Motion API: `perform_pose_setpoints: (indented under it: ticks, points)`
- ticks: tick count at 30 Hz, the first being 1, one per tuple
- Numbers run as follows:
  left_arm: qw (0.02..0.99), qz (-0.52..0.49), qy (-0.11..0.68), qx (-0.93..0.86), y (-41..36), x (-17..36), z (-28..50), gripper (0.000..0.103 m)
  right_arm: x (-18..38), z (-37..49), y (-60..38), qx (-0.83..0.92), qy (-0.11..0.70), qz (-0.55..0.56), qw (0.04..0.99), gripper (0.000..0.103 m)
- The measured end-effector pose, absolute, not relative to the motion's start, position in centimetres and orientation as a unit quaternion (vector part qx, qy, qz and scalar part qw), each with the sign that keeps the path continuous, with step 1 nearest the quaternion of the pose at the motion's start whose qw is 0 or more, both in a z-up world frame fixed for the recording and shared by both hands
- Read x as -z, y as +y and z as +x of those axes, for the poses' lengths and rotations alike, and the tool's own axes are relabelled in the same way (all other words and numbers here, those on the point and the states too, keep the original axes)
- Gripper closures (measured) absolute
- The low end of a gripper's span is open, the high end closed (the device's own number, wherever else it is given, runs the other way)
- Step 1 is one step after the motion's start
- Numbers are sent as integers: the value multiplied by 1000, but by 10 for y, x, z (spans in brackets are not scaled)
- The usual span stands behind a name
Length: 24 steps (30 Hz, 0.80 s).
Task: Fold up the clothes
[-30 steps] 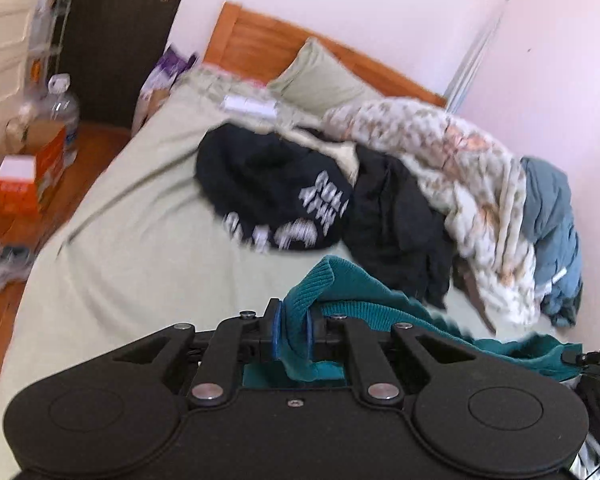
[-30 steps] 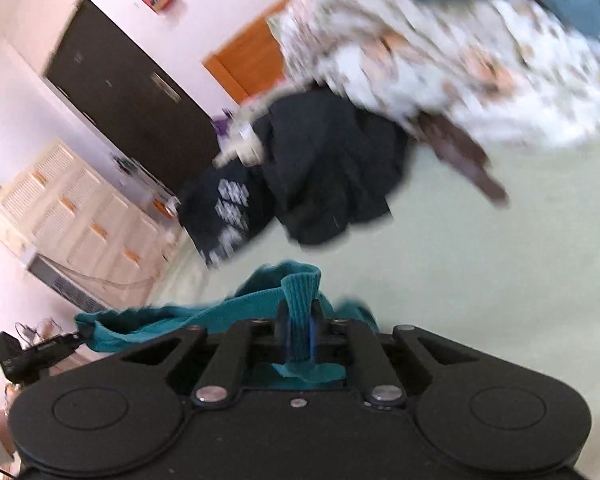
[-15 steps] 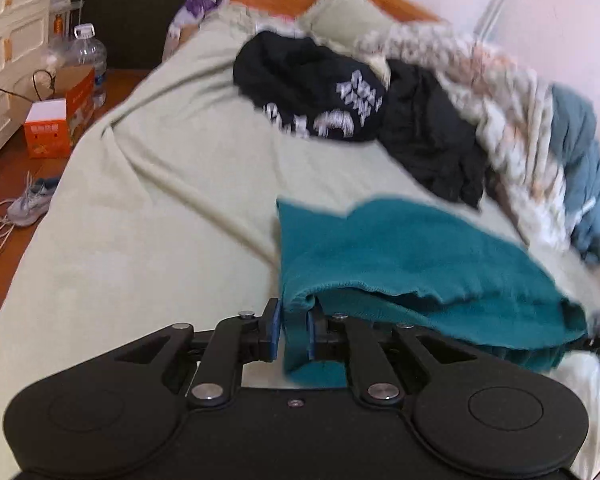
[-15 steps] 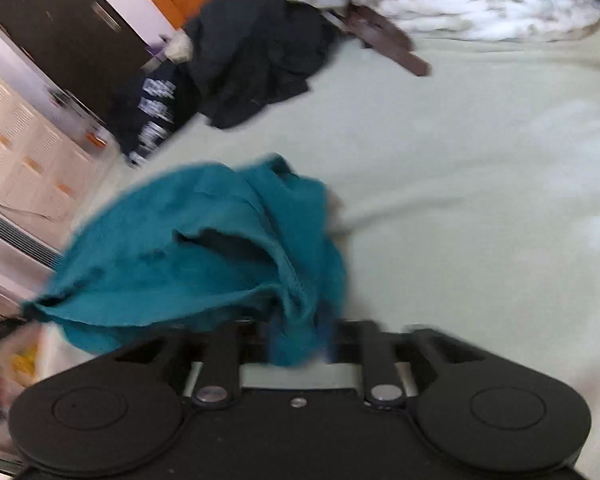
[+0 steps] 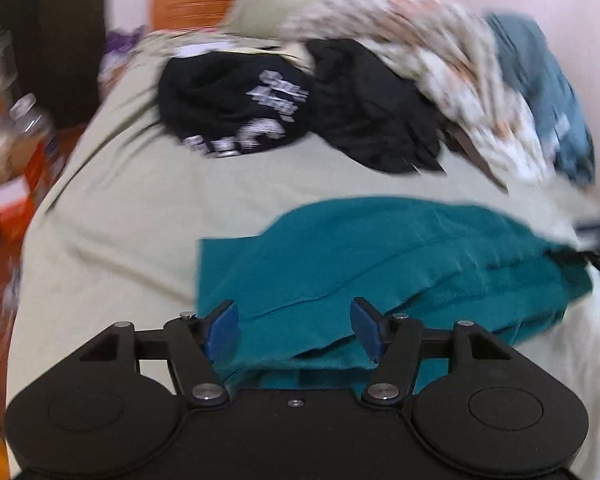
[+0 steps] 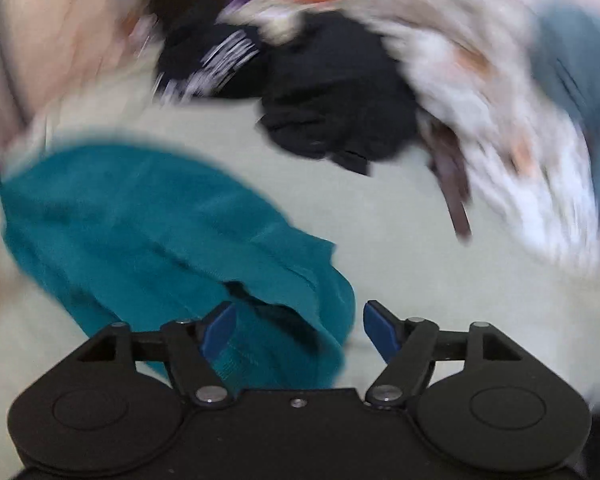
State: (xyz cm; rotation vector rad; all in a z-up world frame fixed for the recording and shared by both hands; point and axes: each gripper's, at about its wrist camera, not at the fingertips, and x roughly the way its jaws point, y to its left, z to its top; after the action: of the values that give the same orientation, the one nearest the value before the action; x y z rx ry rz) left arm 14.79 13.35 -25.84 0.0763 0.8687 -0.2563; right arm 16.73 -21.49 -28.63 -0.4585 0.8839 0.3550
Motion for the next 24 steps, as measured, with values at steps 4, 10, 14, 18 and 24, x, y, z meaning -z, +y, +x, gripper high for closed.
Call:
perform_pose_setpoints:
  ticks: [4, 10, 14, 18, 24]
  points:
    - [882, 114, 436, 138, 112, 283, 163, 36, 303, 172, -182, -197, 396, -298, 846, 35]
    - [870, 180, 430, 159, 100, 295, 168, 40, 312, 166, -156, -234, 365, -370, 822, 82]
    - [865, 187, 427, 184, 93, 283, 159, 39, 314, 161, -156, -238, 359, -392, 813, 82]
    - [861, 201, 425, 195, 84, 282, 156, 34, 311, 161, -158, -235, 354, -394, 815, 81]
    - [856, 216, 432, 184, 81, 300, 171, 35, 320, 161, -150, -230, 339, -431, 804, 78]
